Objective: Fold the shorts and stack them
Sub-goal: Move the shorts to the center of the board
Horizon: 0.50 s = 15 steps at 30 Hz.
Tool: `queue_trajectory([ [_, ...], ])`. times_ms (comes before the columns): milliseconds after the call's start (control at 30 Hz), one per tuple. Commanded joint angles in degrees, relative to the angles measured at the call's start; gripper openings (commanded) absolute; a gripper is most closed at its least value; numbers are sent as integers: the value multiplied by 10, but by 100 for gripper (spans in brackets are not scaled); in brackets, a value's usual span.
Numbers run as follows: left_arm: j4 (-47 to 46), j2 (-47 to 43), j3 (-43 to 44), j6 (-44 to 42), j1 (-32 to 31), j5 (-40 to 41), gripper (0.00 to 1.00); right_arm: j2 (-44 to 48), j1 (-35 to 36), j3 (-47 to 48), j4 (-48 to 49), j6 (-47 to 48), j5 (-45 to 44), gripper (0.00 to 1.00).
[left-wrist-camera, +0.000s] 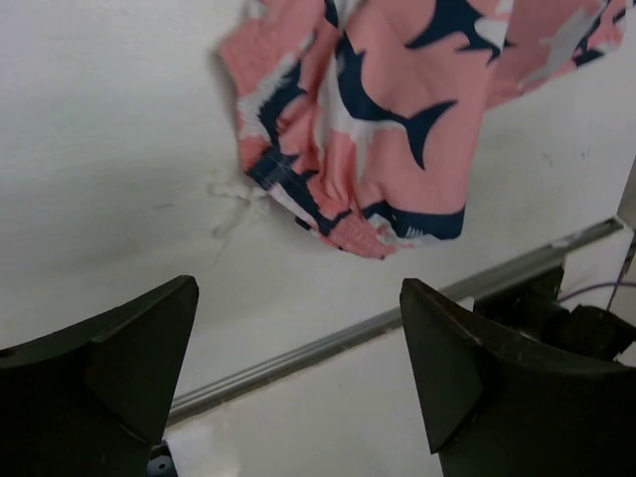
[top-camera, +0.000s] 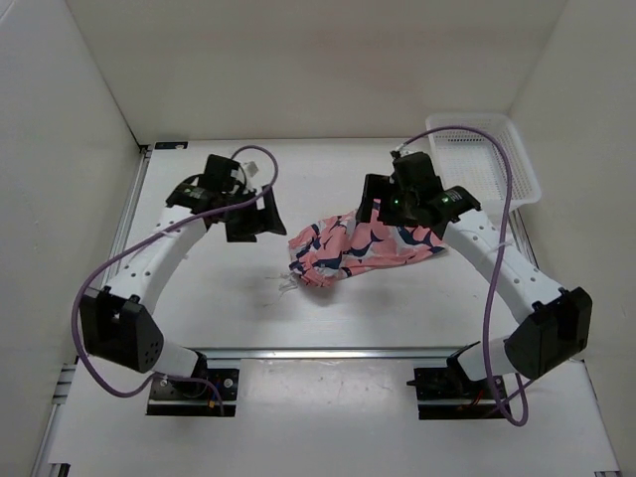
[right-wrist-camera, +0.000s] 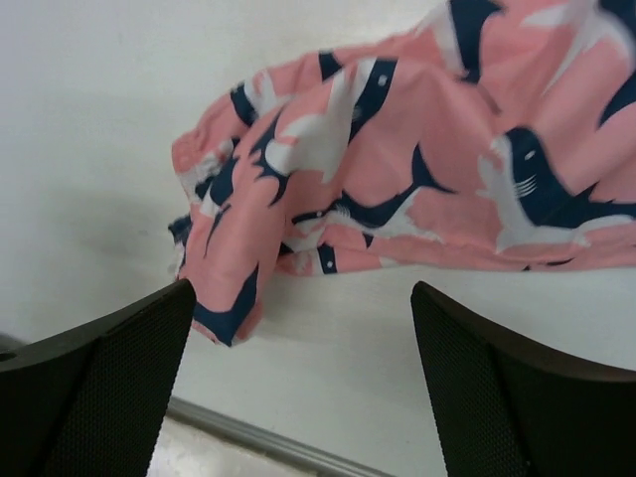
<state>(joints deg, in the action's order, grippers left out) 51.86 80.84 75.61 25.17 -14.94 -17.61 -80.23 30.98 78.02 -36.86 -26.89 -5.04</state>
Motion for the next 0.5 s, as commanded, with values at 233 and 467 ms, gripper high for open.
queue_trajectory([
  [233, -56, 169, 49, -6, -7, 0, 95, -75, 102, -54, 65, -97, 121, 100],
  [467, -56, 291, 104, -16, -42, 7, 91, -106, 109, -96, 124, -110, 109, 81],
])
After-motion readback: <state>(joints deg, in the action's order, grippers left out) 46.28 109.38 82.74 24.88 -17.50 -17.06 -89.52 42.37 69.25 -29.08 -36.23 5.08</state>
